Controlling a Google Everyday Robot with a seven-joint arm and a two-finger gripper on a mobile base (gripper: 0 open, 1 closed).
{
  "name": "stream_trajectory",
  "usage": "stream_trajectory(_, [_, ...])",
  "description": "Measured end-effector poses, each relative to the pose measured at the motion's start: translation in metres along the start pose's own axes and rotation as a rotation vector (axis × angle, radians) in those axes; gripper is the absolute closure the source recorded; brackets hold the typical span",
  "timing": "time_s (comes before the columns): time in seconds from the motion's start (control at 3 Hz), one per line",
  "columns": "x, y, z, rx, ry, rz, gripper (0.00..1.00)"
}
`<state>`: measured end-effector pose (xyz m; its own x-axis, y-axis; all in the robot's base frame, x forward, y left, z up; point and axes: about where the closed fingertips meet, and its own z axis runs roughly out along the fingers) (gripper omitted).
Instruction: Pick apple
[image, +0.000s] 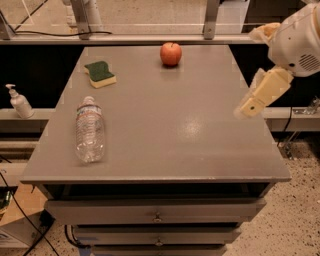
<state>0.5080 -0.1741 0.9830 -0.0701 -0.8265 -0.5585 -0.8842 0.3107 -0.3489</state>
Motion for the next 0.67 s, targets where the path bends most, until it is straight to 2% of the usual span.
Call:
stream_trajectory(0.33, [-0.010, -0.014, 0.029, -0.011, -0.102, 0.026, 0.00])
stream_trajectory(0.67, [-0.017, -0.032, 0.053, -0.015, -0.162, 0.053, 0.00])
